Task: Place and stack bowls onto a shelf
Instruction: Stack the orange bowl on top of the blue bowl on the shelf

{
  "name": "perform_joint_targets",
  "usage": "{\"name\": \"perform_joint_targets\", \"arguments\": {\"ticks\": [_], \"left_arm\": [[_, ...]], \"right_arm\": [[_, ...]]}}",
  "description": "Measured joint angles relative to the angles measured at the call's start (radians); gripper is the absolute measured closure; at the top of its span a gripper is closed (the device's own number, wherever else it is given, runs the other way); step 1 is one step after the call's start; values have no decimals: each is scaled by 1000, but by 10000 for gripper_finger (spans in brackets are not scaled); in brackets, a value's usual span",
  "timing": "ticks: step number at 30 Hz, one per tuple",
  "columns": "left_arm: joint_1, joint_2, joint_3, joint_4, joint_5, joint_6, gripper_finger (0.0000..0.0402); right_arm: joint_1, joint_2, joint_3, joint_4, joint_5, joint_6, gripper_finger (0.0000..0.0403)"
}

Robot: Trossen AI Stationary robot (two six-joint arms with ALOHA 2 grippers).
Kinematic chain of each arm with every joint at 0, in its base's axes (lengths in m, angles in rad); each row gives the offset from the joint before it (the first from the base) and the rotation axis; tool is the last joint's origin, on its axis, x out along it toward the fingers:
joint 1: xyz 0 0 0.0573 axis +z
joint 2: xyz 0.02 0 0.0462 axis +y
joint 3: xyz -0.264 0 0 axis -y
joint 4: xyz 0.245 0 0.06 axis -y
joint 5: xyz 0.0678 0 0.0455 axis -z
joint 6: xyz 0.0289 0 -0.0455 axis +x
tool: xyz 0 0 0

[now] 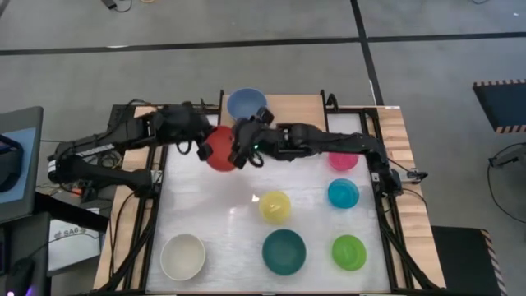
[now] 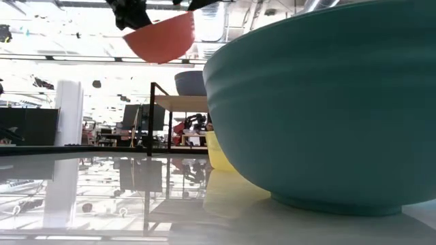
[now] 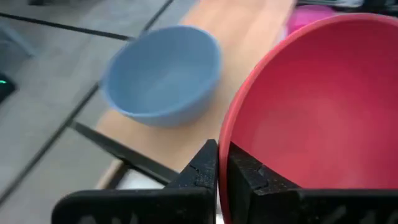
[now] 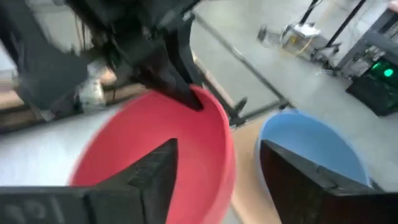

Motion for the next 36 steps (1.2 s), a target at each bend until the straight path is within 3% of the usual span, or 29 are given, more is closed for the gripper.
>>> {"name": "perform_joint_targets", "arguments": {"ticks": [8, 16, 23, 28, 36], "left_arm": [[195, 130, 207, 2, -1, 177, 401], [365, 341, 322, 107, 175, 139, 401], [389, 535, 519, 2, 181, 137, 401], [393, 645, 658, -170, 194, 98, 401], [397, 706, 702, -253, 268, 61, 401]], "right_arm": [[-96, -152, 2, -106, 52, 128, 138], [-164, -197, 2, -237, 72, 227, 138], [-159, -198, 1, -380, 67, 294, 138], [-173, -198, 1, -415, -1, 272, 138], [-207, -213, 1, -432, -57, 227, 138]]}}
